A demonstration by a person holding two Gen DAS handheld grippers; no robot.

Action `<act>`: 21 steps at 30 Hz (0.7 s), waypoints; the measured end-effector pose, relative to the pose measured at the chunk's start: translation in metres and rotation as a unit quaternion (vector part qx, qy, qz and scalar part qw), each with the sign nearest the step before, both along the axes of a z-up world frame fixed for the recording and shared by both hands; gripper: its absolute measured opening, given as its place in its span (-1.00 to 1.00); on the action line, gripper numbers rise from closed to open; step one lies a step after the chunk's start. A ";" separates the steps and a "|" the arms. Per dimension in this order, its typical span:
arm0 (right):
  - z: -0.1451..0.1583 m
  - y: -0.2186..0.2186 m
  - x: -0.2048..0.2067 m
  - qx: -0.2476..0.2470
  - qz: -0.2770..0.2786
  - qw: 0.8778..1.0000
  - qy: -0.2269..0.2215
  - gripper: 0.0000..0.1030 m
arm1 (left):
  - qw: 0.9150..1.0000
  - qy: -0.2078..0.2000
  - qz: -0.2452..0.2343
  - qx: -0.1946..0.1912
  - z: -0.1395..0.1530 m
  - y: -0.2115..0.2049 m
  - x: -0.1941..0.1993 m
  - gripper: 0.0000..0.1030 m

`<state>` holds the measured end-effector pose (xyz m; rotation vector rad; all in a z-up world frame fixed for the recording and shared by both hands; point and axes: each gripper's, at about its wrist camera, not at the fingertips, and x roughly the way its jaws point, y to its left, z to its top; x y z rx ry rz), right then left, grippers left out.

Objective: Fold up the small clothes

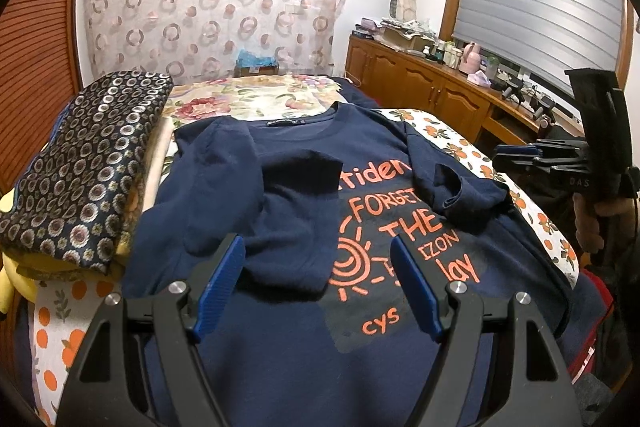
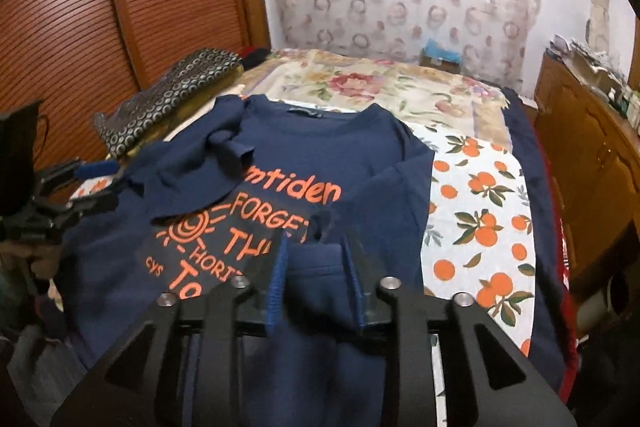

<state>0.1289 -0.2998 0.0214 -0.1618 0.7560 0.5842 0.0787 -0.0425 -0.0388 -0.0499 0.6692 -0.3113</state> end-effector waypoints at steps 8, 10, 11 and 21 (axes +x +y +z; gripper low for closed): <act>-0.015 -0.036 0.005 -0.033 -0.061 0.997 -0.021 -0.39 | 0.999 0.010 -0.035 0.007 0.001 -0.033 0.031 0.48; -0.023 -0.043 0.008 -0.036 -0.069 0.997 -0.018 -0.39 | 0.999 0.015 -0.041 0.013 0.000 -0.043 0.040 0.48; -0.029 -0.045 0.010 -0.034 -0.072 0.997 -0.012 -0.39 | 0.999 0.017 -0.043 0.014 -0.001 -0.047 0.043 0.48; -0.053 -0.044 0.000 -0.019 -0.038 0.999 0.006 -0.94 | 0.997 0.026 -0.065 0.021 0.003 -0.080 0.067 0.48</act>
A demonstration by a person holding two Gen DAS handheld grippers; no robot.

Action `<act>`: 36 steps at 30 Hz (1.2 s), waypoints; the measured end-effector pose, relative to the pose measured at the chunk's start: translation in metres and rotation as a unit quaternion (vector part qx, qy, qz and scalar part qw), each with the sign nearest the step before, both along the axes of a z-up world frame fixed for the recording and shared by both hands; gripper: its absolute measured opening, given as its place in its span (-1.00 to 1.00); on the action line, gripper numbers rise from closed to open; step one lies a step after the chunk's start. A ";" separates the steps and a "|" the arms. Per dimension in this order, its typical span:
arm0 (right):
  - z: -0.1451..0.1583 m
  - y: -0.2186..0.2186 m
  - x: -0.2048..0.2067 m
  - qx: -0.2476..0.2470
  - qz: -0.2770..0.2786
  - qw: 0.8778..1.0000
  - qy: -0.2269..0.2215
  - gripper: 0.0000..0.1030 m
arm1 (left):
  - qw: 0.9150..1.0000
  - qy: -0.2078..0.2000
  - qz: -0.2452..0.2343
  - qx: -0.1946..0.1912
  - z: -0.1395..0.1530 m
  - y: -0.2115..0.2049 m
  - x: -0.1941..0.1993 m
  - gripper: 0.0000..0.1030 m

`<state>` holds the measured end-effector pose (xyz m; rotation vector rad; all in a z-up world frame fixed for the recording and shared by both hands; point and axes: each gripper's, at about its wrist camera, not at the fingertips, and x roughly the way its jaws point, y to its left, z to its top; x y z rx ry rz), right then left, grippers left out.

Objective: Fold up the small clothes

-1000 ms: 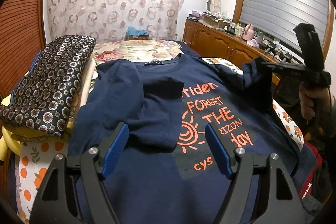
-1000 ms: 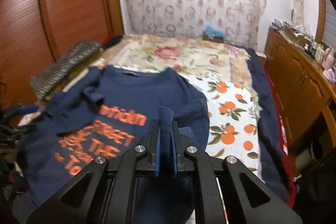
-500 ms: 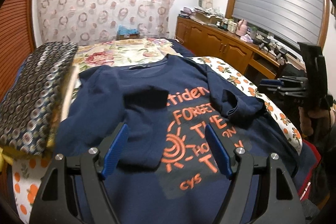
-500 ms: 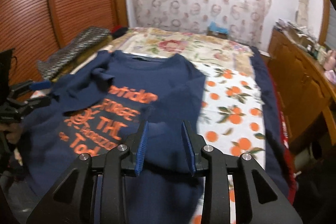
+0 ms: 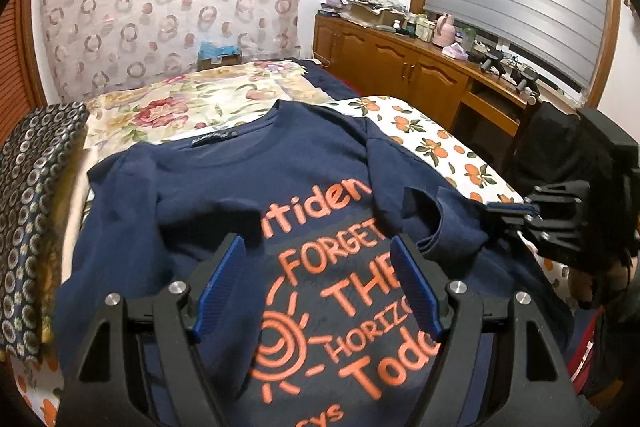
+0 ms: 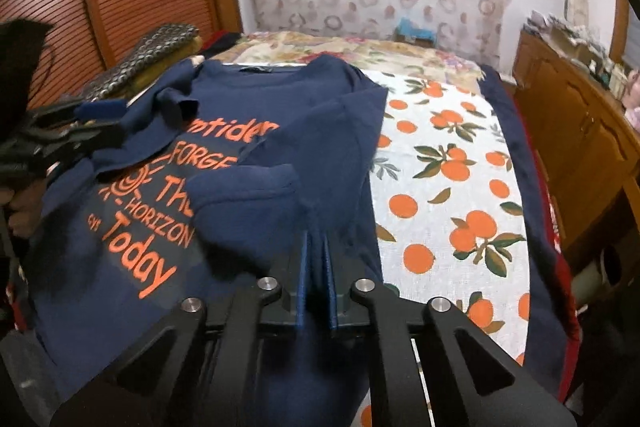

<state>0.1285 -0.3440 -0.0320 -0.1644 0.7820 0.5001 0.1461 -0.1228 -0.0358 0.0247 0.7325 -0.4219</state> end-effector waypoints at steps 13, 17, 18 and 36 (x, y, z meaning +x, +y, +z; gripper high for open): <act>0.005 -0.016 -0.031 0.005 0.010 1.000 -0.005 -0.88 | 0.997 0.046 -0.054 -0.030 -0.005 -0.048 0.041 -0.10; 0.003 -0.015 -0.040 0.000 0.018 1.000 -0.003 -0.81 | 0.995 0.063 -0.065 -0.042 -0.008 -0.063 0.048 -0.10; 0.002 -0.015 -0.041 -0.002 0.016 1.000 -0.003 -0.79 | 0.995 0.065 -0.068 -0.042 -0.009 -0.066 0.050 -0.10; 0.012 -0.037 -0.022 -0.004 -0.057 0.998 -0.041 -0.64 | 0.997 0.016 -0.073 -0.026 0.015 -0.062 0.026 -1.00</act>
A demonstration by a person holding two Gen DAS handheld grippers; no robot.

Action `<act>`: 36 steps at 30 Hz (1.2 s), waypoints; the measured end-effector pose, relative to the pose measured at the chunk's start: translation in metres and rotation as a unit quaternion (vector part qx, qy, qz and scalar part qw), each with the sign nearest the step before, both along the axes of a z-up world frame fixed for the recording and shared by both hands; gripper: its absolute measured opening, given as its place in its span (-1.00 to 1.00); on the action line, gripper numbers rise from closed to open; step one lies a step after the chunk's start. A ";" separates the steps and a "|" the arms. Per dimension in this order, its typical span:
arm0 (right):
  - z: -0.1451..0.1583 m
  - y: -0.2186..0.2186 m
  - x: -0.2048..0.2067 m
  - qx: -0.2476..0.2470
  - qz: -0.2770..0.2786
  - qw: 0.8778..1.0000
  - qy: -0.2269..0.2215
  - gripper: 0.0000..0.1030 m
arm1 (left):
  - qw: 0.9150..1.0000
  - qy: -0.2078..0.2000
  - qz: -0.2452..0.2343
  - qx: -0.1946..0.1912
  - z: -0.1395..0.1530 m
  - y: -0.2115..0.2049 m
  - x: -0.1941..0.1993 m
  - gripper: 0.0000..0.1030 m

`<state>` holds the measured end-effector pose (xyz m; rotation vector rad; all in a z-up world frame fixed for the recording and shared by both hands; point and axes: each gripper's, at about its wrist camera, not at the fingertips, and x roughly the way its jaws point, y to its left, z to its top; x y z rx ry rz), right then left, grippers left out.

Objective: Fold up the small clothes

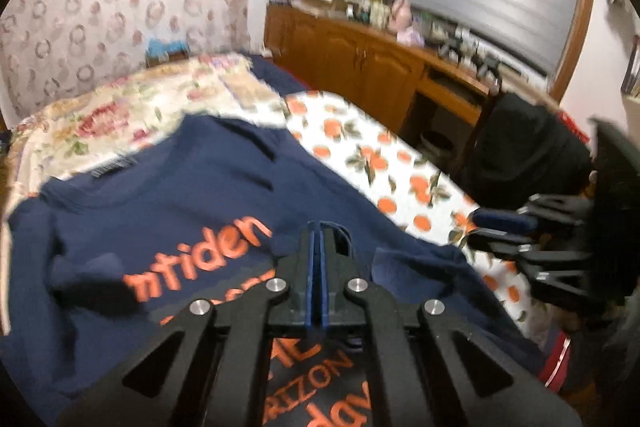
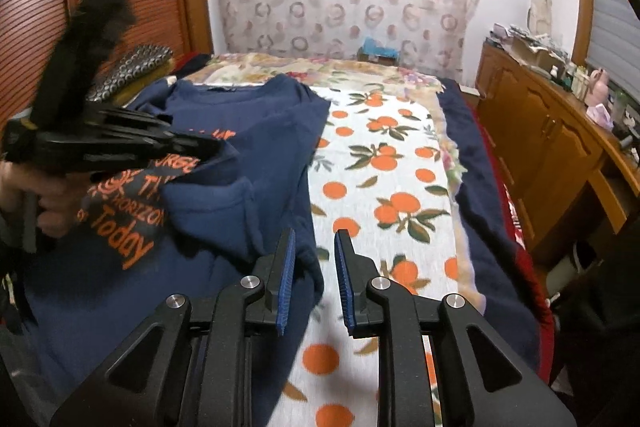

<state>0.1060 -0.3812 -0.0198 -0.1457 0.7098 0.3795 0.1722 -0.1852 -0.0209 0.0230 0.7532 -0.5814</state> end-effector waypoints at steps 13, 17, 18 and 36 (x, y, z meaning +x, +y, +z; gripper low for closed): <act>0.000 0.039 0.029 0.014 0.033 0.999 0.005 -0.64 | 0.996 -0.029 0.084 0.010 0.010 0.085 -0.009 -1.00; -0.002 0.053 0.037 0.011 0.048 0.999 0.010 -0.64 | 0.996 -0.018 0.091 0.019 -0.004 0.094 -0.011 -1.00; -0.003 0.056 0.039 0.013 0.051 0.999 0.013 -0.64 | 0.996 -0.015 0.089 0.025 -0.007 0.096 -0.013 -1.00; -0.021 0.100 0.050 0.018 0.111 0.991 0.072 -0.64 | 0.991 -0.019 0.120 0.047 -0.017 0.151 -0.046 0.13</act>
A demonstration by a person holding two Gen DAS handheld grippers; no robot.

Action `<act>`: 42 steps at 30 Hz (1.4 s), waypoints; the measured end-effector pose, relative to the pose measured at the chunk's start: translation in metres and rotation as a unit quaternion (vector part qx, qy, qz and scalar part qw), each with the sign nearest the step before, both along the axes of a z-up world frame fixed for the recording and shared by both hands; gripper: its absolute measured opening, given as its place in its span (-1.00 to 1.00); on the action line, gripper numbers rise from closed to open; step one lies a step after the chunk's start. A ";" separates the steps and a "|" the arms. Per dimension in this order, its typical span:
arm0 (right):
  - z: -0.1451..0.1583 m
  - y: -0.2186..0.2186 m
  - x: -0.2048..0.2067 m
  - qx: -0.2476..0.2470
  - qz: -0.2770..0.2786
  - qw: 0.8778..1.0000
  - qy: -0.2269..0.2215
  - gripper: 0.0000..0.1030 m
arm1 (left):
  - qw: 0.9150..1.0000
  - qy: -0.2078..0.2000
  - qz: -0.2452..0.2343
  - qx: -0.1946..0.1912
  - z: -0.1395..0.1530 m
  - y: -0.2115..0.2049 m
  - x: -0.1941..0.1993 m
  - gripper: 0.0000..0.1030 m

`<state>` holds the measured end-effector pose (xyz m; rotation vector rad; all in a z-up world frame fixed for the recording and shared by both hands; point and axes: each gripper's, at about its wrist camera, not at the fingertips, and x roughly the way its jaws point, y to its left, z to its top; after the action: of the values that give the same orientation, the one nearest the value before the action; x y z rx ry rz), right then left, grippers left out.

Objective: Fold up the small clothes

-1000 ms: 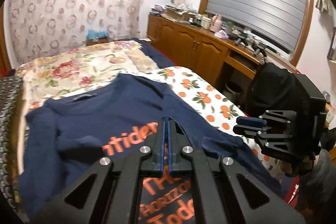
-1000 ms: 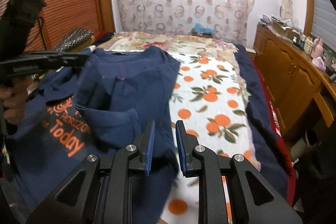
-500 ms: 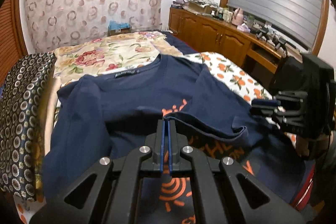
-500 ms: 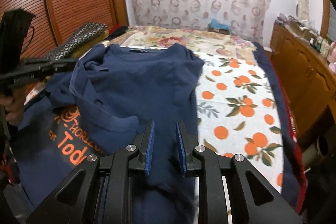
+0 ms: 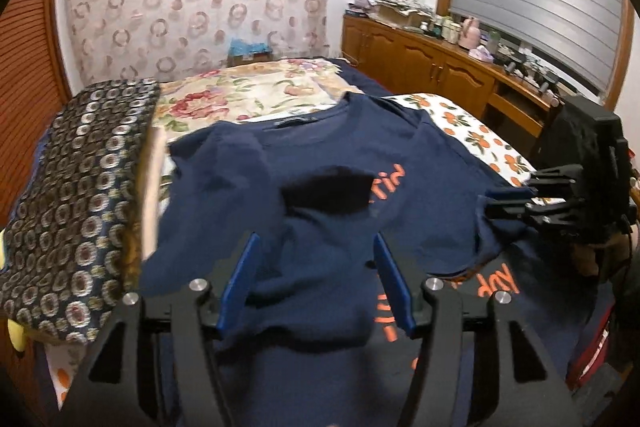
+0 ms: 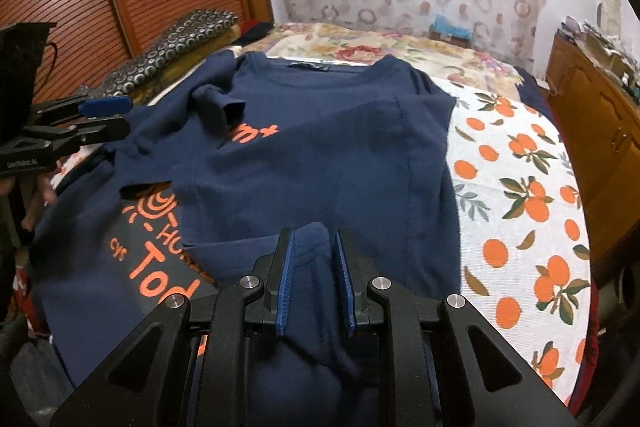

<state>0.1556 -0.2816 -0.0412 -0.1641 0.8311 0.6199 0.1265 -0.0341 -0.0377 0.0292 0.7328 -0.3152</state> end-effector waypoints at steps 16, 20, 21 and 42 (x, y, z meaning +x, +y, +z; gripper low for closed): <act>0.005 -0.001 -0.054 0.003 0.057 0.998 0.023 -0.88 | 0.999 -0.024 0.029 -0.012 0.014 0.028 0.001 0.13; 0.004 -0.008 -0.060 -0.017 0.045 0.999 0.017 -0.64 | 0.999 -0.017 0.042 0.001 0.014 0.030 0.016 0.13; 0.007 -0.010 -0.060 -0.020 0.039 0.999 0.010 -0.57 | 0.999 -0.014 0.048 0.008 0.014 0.031 0.022 0.13; 0.011 -0.025 0.105 -0.048 -0.056 0.997 -0.028 0.04 | 0.993 0.070 0.085 0.045 -0.008 0.028 0.146 0.13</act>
<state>0.2607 -0.3067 -0.0302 -0.2196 0.8100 0.4677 0.2723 -0.0061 -0.0454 0.0306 0.8819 -0.1210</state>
